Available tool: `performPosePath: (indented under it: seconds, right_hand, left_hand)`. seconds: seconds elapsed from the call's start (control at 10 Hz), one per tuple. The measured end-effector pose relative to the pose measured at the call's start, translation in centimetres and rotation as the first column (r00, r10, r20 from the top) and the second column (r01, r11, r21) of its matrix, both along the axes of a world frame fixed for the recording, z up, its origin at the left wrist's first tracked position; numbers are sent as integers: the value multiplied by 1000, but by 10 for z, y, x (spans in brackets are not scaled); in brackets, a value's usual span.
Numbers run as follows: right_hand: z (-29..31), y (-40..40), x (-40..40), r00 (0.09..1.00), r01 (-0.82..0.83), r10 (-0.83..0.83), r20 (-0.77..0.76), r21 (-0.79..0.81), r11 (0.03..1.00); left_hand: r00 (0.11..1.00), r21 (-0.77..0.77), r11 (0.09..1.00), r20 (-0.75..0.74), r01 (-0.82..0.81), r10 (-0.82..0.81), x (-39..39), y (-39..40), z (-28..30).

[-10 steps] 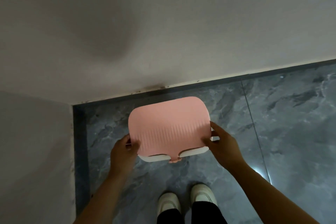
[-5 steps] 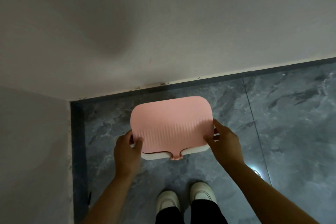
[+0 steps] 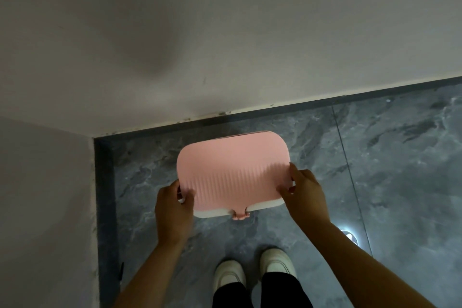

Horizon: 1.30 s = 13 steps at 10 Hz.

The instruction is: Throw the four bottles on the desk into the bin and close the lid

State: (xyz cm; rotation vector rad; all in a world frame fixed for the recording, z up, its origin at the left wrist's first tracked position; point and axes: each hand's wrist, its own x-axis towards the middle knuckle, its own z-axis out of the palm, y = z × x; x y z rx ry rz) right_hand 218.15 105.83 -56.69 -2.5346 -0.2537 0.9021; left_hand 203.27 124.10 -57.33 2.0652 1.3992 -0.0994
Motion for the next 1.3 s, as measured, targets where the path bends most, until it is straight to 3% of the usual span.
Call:
performPosePath:
  seconds: [0.7,1.0,1.2,1.3]
  right_hand:
    - [12,10,-9,992,-120,112,-64,-138,983]
    - [24,7,-6,991,-53,46,-123,-59,997]
    - [59,2,-5,954,190,-167,-249,73,979]
    - [87,3,-7,944,229,-191,-270,118,966]
  left_hand:
    - [999,-6,999,-42,34,-34,0,-10,5]
    - [999,-68,997,-25,45,-46,-4,-7,16]
    - [1000,-156,988,-9,13,-15,-6,-9,60]
    - [999,-168,985,26,27,-23,-6,-11,92]
